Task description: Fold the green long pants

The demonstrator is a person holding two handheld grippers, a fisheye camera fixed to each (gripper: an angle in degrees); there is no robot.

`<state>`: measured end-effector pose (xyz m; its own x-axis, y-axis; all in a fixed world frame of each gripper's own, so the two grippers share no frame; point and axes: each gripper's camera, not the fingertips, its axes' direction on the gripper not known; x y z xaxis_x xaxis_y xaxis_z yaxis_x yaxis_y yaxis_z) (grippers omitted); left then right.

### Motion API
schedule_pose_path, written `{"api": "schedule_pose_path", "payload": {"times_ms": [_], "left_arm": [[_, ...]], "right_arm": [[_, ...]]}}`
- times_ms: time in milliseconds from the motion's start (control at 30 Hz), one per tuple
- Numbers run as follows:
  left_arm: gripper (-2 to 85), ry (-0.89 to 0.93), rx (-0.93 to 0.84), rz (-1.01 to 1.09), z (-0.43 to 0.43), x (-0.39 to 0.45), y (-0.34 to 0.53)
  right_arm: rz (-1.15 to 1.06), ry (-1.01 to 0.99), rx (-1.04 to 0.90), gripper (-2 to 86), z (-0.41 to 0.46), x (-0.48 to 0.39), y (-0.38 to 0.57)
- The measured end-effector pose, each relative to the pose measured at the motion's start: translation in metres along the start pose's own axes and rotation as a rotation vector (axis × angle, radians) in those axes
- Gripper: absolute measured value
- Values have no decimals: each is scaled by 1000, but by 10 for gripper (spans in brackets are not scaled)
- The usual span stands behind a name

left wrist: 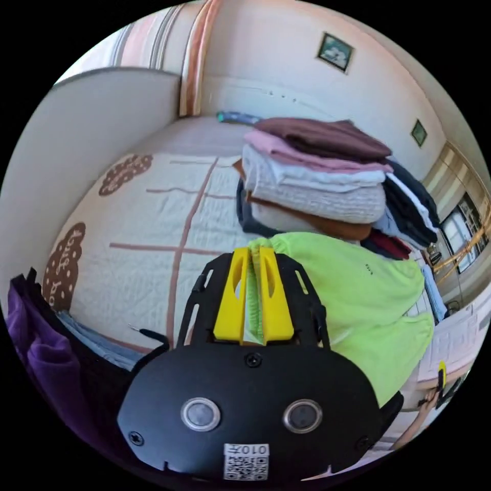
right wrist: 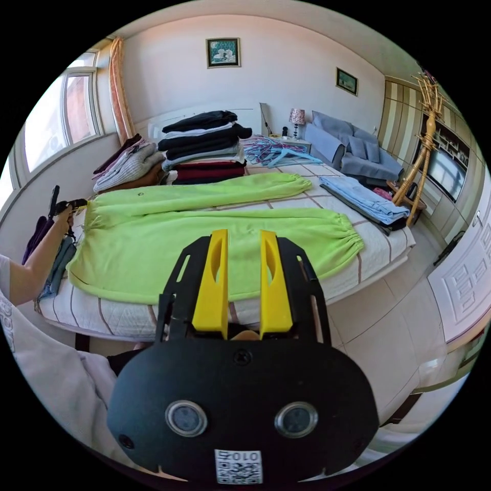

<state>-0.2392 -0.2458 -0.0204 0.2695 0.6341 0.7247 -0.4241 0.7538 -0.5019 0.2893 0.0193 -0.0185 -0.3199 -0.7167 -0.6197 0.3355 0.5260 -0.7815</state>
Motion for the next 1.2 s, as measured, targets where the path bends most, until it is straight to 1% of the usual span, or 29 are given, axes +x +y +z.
{"api": "schedule_pose_path", "payload": {"times_ms": [33,67,100,200,267,300,333,367,400,467,500,567,633,700,800,867,967,1033,1133,1200], "left_arm": [[45,-58,-122,3,21,6,0],[53,-142,-197,55,36,17,5],[56,-170,-203,80,38,24,9],[74,-243,-117,202,11,59,37],[85,-235,-29,387,-30,96,70],[86,-232,-14,440,-41,106,80],[89,-234,2,541,-63,125,104],[92,-240,11,631,-84,141,130],[93,-242,16,677,-93,148,144],[95,-245,37,877,-124,170,205],[96,-255,40,915,-129,174,220],[99,-288,31,1095,-140,182,276],[102,-335,30,1186,-143,183,306],[107,-364,10,1214,-142,184,317],[114,-296,-52,1260,-135,195,318],[115,-341,-100,1370,-118,214,326],[110,-375,-115,1453,-98,235,330],[101,-383,-115,1482,-93,244,328],[80,-319,-202,1473,-90,251,314],[64,-333,-178,1445,-94,252,307]], "right_arm": [[-2,-6,-2,105,1,-1,1],[-7,-14,-9,106,4,-4,2],[-17,-16,-21,107,7,-6,4],[-33,-7,-42,108,10,-10,11],[-35,-26,-50,108,12,-10,17],[-36,-39,-56,108,14,-11,20],[-37,-45,-60,108,15,-12,22],[-39,-58,-69,108,19,-13,25],[-39,-75,-80,107,24,-15,27],[-47,-112,-93,106,31,-20,29],[-57,-138,-99,106,36,-24,29],[-83,-171,-104,106,41,-33,26],[-117,-193,-96,106,42,-42,21],[-158,-214,-68,105,39,-53,15],[-170,-229,-30,105,30,-60,11],[-161,-225,-9,104,23,-60,13],[-128,-208,2,100,15,-57,22],[-109,-188,0,98,11,-53,29],[-72,-163,-17,96,8,-44,39],[-42,-148,-36,95,10,-35,45]]}}
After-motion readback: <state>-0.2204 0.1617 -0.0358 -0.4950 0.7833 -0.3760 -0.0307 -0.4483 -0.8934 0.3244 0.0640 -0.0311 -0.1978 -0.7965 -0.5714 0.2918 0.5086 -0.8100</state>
